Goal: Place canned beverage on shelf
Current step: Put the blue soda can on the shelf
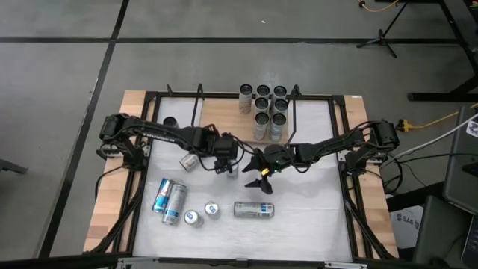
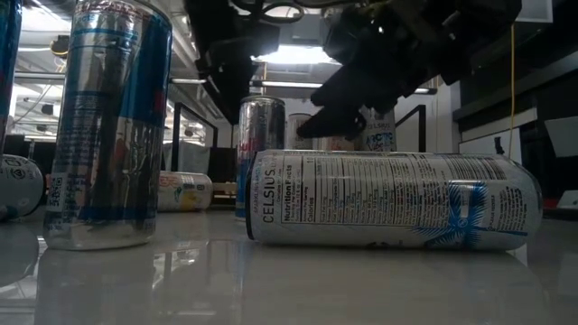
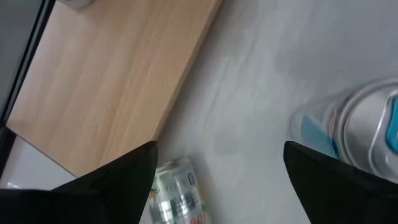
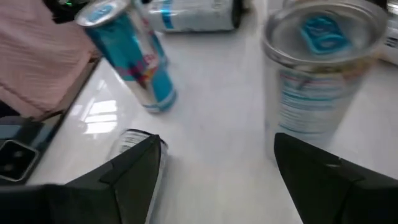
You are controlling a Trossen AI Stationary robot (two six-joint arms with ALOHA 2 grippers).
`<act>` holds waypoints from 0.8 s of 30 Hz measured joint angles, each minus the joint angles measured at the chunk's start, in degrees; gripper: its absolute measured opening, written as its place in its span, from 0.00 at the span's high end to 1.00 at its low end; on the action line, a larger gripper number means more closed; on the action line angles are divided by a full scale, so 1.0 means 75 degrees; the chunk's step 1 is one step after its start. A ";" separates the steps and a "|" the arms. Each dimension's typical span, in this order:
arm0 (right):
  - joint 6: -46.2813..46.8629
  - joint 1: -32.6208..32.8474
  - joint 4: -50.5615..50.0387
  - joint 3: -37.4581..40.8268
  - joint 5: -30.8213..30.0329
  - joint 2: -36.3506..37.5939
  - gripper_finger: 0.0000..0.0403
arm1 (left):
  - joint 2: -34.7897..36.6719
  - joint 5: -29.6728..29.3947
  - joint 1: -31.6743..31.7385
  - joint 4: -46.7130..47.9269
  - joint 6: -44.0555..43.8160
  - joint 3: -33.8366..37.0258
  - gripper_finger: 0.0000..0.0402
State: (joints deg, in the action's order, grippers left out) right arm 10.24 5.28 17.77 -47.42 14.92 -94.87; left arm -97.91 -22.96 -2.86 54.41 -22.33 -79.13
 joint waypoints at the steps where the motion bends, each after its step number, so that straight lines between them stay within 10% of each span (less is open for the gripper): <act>1: 0.0000 0.0000 0.0048 0.0000 0.0060 0.0000 0.25 | 0.0000 0.0000 0.0007 -0.0050 0.0000 0.0000 0.15; 24: -0.0262 0.0006 0.0803 -0.0006 -0.0566 -0.0189 0.25 | 0.0000 0.0768 -0.0124 -0.0096 -0.0195 0.0000 0.15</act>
State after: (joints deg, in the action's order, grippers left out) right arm 8.28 5.32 23.79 -47.46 10.68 -96.29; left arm -97.91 -17.20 -3.78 53.69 -23.79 -79.13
